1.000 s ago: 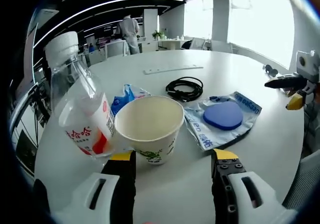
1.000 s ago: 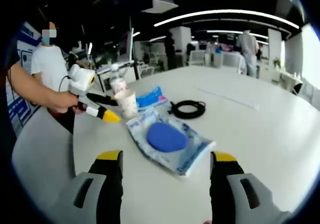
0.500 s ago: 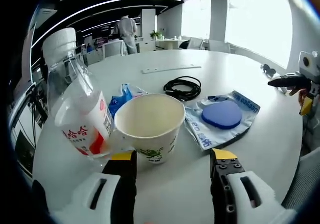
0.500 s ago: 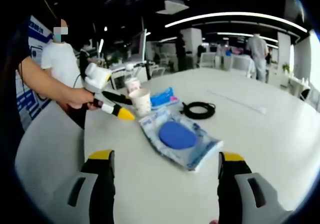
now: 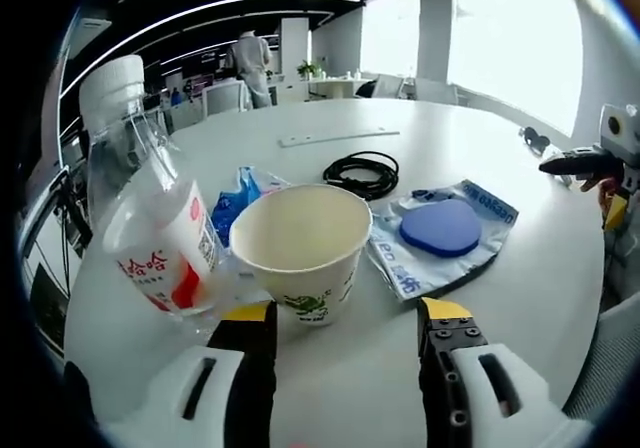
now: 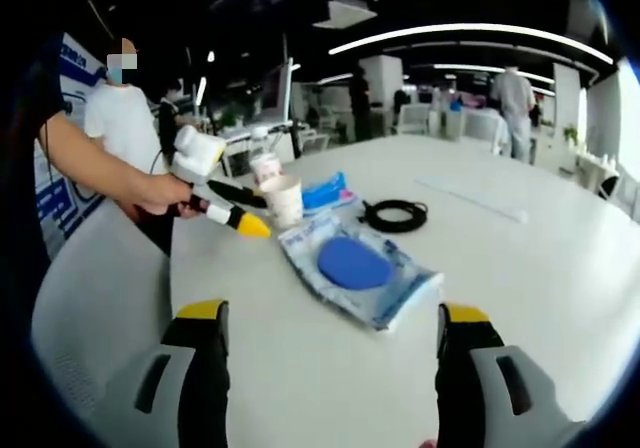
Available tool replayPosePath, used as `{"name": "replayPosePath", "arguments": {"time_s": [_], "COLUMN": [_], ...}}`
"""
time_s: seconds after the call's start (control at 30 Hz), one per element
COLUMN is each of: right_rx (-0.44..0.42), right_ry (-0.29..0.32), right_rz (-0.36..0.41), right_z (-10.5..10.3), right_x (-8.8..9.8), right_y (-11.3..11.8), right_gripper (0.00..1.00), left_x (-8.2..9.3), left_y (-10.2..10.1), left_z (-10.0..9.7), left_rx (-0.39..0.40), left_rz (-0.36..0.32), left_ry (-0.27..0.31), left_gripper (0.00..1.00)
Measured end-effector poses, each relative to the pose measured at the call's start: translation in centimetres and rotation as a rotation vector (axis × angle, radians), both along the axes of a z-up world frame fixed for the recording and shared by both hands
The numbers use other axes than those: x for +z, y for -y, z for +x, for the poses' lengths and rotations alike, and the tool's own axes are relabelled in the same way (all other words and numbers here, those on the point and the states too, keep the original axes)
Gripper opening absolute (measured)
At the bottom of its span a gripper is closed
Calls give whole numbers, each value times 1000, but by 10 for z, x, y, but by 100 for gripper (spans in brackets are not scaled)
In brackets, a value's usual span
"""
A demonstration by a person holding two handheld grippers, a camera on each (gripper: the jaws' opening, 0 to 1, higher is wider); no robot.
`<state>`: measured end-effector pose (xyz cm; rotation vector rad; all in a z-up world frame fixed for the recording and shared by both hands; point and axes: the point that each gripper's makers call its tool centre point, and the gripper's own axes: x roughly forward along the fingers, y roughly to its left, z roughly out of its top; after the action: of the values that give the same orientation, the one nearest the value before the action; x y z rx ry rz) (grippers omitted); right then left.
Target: Arrange the tabletop items into an orderly group along one side of the table until the central work area is clear of visible clutter.
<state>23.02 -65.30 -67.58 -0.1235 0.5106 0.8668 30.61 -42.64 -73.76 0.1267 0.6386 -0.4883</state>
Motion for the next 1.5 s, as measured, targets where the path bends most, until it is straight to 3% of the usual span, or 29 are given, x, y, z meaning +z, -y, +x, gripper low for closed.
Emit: {"name": "replayPosePath", "arguments": {"time_s": [0.83, 1.5], "right_rx": [-21, 21], "right_ry": [4, 56], "right_rz": [12, 15], "right_z": [7, 30], "right_x": [3, 31], "right_y": [5, -19], "right_gripper": [82, 76], "left_x": [-2, 18], "left_y": [-1, -10], "left_z": [-10, -30], "left_rx": [-7, -61], "left_rz": [6, 18], "left_ry": [-12, 7], "left_gripper": [56, 54]}}
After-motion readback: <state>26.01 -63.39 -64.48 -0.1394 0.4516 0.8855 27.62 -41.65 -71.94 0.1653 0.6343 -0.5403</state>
